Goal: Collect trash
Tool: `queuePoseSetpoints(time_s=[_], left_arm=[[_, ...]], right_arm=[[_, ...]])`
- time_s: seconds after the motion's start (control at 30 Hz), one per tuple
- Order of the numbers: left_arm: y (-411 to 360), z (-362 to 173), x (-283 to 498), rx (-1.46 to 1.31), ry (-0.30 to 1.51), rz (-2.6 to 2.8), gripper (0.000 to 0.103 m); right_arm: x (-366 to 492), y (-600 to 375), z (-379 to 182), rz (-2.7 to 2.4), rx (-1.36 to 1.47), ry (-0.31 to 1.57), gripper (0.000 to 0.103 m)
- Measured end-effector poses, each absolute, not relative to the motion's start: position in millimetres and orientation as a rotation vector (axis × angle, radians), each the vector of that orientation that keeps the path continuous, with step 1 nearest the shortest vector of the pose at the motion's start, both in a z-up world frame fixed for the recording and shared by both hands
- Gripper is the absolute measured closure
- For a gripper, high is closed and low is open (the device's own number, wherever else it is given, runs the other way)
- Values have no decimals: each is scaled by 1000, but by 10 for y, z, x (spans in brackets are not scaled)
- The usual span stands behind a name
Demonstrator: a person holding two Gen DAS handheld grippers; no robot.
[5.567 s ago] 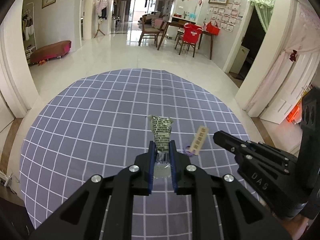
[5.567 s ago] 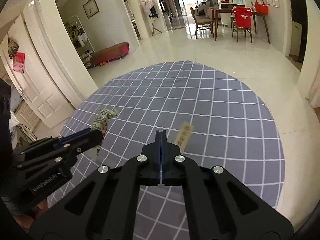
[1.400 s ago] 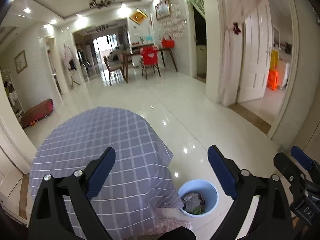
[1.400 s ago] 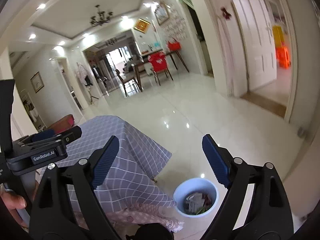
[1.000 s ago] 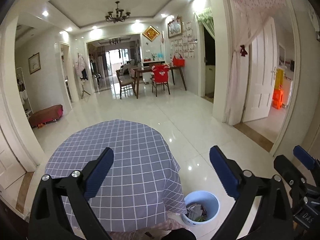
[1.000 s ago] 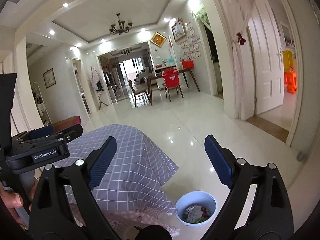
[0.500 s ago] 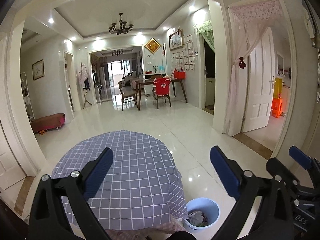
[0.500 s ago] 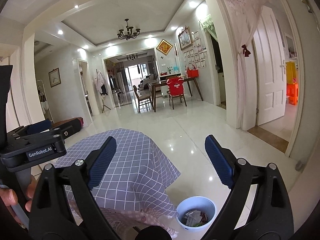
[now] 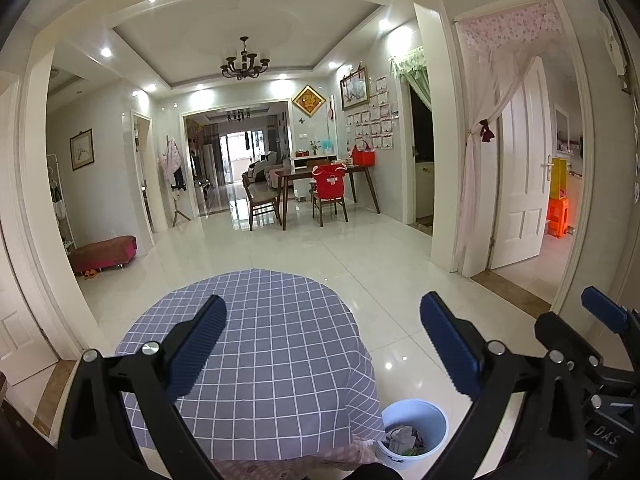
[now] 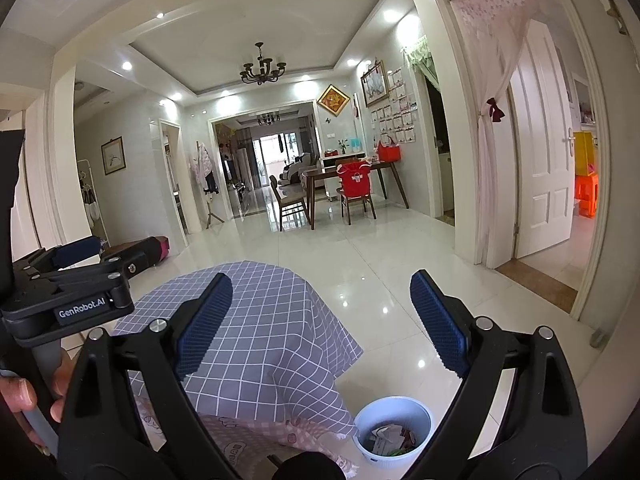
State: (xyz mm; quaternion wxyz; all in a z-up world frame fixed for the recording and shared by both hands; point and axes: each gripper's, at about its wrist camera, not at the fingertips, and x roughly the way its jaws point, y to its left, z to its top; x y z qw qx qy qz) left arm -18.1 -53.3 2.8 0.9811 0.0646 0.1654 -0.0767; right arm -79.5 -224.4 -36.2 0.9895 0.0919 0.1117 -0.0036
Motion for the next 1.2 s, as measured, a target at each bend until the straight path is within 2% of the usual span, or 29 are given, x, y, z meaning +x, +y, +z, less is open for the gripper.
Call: queuePoseSetpoints(time_s=[1.2], left_arm=[[-490, 67, -243, 150, 324, -143, 7]], right_arm=[[-825, -2228, -324, 25, 182, 210, 13]])
